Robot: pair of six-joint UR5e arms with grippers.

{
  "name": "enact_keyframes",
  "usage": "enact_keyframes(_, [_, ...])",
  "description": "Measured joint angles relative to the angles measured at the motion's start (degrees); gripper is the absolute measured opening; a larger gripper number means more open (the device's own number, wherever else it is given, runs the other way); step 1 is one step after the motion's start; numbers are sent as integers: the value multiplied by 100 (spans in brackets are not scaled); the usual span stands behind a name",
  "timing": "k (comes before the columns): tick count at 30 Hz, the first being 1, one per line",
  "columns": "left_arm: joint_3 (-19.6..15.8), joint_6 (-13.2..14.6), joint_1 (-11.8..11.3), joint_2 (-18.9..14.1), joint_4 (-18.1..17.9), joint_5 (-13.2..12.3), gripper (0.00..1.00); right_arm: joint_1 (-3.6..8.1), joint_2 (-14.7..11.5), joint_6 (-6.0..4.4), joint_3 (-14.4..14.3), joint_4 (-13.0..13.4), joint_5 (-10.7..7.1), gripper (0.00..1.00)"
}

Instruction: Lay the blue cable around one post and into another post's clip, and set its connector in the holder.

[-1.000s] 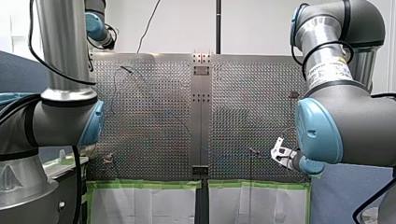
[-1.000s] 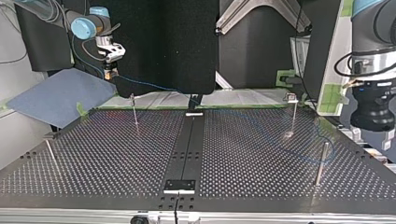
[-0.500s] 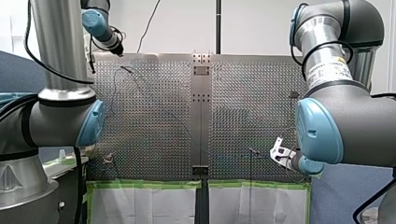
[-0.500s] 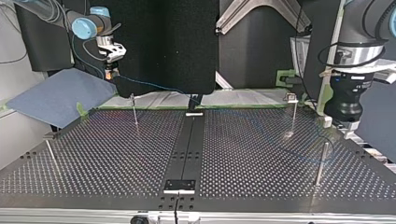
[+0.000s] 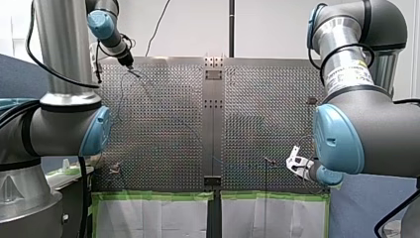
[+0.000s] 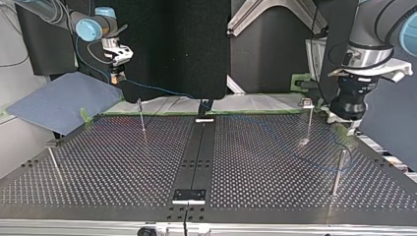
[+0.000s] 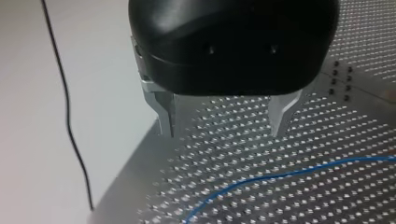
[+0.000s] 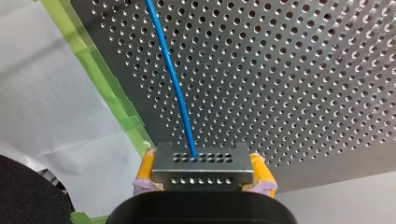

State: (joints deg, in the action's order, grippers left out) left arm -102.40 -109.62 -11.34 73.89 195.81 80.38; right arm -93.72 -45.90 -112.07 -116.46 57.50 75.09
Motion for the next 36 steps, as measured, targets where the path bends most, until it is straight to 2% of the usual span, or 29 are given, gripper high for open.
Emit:
enact_keyframes(5, [140,39,0,12,260,118,100,-6,1,-1,0,0,-2,0])
enact_keyframes(9, [379,75,0,13,514,329,100,-8,2,-1,1,3,-2,0])
enact_keyframes(13, [595,122,1,14,736,414,100,-8,1,0,0,6,-1,0])
enact_keyframes(21, [773,151,25,97,1065,267,100,-8,0,-1,1,-2,-2,0])
enact_keyframes(36, [780,125,79,144,1094,250,100,-11,-1,-1,2,4,1,0])
